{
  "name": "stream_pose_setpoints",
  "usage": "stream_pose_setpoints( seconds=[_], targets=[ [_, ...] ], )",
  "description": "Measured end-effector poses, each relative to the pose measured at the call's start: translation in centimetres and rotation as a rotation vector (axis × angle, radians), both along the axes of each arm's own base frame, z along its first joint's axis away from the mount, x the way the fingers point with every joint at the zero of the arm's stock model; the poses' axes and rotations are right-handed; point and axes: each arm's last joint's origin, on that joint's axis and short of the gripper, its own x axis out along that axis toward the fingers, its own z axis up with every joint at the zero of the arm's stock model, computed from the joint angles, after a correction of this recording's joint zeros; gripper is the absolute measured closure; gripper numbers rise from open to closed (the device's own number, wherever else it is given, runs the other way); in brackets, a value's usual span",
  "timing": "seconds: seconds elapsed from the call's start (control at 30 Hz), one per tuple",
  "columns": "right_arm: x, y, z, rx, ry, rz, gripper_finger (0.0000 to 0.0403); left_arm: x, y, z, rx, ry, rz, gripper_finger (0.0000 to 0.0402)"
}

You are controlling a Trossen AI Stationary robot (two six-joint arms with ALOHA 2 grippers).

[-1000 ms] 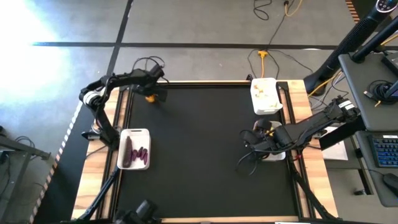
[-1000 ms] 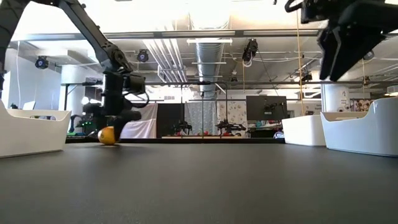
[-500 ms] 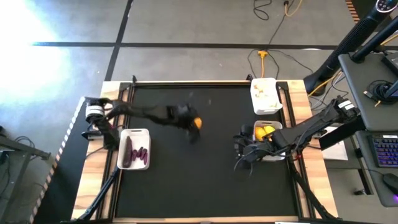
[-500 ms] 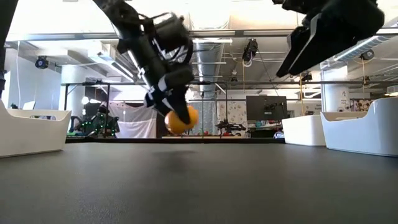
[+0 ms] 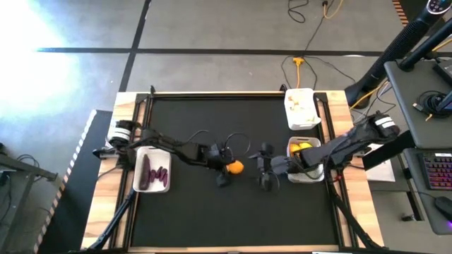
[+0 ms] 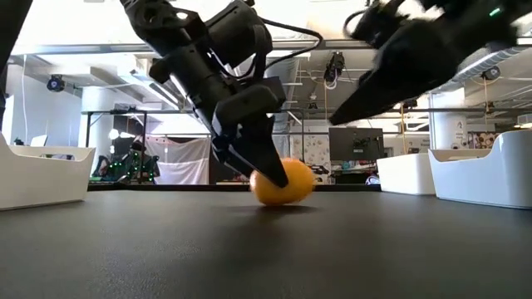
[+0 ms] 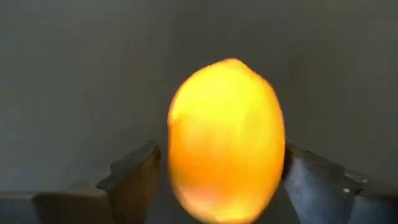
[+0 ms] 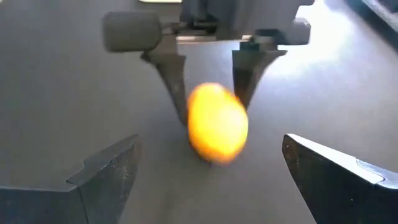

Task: Sort produce into baskets
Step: Put the lemon into the gray bin

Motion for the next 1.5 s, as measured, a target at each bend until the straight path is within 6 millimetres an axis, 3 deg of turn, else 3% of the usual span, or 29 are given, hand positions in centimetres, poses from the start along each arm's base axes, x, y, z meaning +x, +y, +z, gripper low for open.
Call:
stream_pose_setpoints(
  seconds=[0.13,0.3,0.63,0.83,0.97,1.17,1.33,1.5],
  targets=[
    [2.2,-1.6,-1.5,0.036,-0.019,0.049,0.0021,-0.4,-0.3,0.3,0.014,0.018,-0.025,0.0072],
    [4.4,-3.0,-3.3,0.036,0.031,0.059,0.0021,-1.9,-0.7,2.0,0.033,0.024,-0.052,0.0066],
    [9.3,-3.4,-5.3,0.093,0.095,-0.024,0.0021,-10.3,0.1,2.5,0.042,-0.115,0.068,0.008],
    [10.5,-3.4,-6.7,0.129,0.216,-0.107,0.0028,-13.8,-0.9,4.3,0.03,-0.257,0.03,0.008],
    [11.0,-3.1,-6.4,0.127,0.259,-0.146,0.0067,-15.6,-1.2,5.9,0.041,-0.328,0.014,0.008],
    [10.7,-2.7,-4.5,0.103,0.424,-0.192,0.0174,-18.2,-1.1,6.9,0.043,-0.337,0.003,0.008],
    [9.5,-1.7,-1.0,0.077,0.577,-0.219,0.0176,-19.5,-1.4,8.5,0.051,-0.412,-0.05,0.008],
    [5.3,-0.8,4.4,0.027,0.643,-0.373,0.0176,-20.8,-1.2,9.6,0.097,-0.478,-0.103,0.008]
  ],
)
